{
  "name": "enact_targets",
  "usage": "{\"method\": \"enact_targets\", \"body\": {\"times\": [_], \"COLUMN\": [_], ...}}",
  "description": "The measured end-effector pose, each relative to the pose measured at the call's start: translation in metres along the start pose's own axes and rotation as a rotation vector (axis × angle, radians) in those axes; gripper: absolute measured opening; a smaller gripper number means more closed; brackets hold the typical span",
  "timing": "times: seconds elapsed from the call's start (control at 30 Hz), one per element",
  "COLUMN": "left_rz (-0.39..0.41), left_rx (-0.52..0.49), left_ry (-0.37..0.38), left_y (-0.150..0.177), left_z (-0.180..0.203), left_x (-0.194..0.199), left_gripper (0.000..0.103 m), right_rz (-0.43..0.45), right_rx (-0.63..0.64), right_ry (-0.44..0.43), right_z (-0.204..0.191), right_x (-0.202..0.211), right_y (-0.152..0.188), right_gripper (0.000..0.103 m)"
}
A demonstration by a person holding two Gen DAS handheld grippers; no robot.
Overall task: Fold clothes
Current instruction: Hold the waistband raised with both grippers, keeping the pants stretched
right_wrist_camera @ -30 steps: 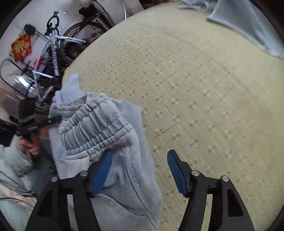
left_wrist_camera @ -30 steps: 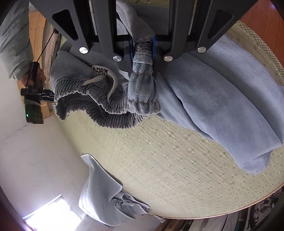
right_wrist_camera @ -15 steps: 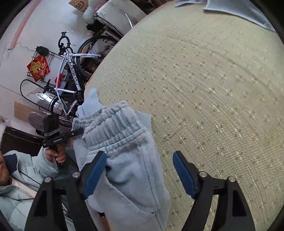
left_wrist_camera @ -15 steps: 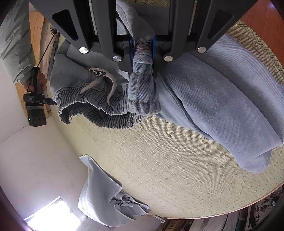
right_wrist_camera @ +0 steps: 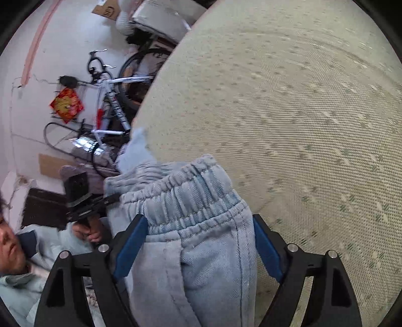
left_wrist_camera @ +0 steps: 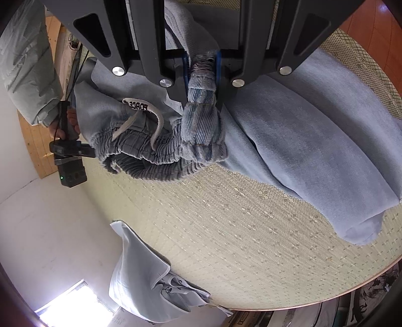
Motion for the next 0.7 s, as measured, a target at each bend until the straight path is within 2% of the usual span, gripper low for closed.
{"method": "enact_targets", "body": {"times": [0.13, 0.17, 0.2, 0.23, 0.33, 0.4, 0.53, 0.6, 0.63, 0.7], "left_rz": [0.002, 0.002, 0.002, 0.003, 0.005, 0.005, 0.002, 0.001, 0.001, 0.002], "left_rx": [0.001, 0.004, 0.005, 0.005, 0.005, 0.007, 0.011, 0.013, 0.014, 0.014], "left_ry": [-0.002, -0.002, -0.002, -0.001, 0.002, 0.005, 0.007, 0.008, 0.008, 0.009], "left_y": [0.001, 0.001, 0.000, 0.000, 0.000, 0.000, 0.001, 0.001, 0.001, 0.000], "left_z": [-0.001, -0.002, -0.002, -0.002, -0.001, -0.002, -0.003, -0.002, -0.002, -0.001], "left_x": [0.002, 0.002, 0.002, 0.002, 0.002, 0.002, 0.000, 0.000, -0.001, -0.001], "left_gripper": [0.014, 0.014, 0.014, 0.014, 0.014, 0.014, 0.014, 0.014, 0.014, 0.014], "right_rz": [0.011, 0.013, 0.016, 0.019, 0.060, 0.066, 0.116, 0.120, 0.122, 0.113], "right_rx": [-0.014, -0.001, 0.010, 0.019, 0.059, 0.094, 0.060, 0.029, 0.015, 0.019], "right_ry": [0.046, 0.076, 0.145, 0.230, 0.348, 0.350, 0.277, 0.209, 0.177, 0.182], "right_z": [0.001, -0.003, -0.011, -0.018, -0.044, -0.063, -0.069, -0.061, -0.058, -0.061], "right_x": [-0.007, -0.008, -0.011, -0.011, -0.007, -0.006, 0.000, -0.002, -0.004, -0.014], "right_y": [-0.001, 0.001, 0.000, 0.002, 0.014, 0.024, 0.031, 0.029, 0.029, 0.026], "right_gripper": [0.078, 0.057, 0.011, 0.008, 0.008, 0.008, 0.015, 0.039, 0.043, 0.043]}}
Point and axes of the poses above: each gripper's, at about its wrist camera, not at the fingertips, and x roughly against the way its jaws point, z to its right, y to its underside, the point moved 1 cm from there along -x, roughly the way its jaws point, and after that the axes turned 14 degrees about -z, right-handed, at the moved point
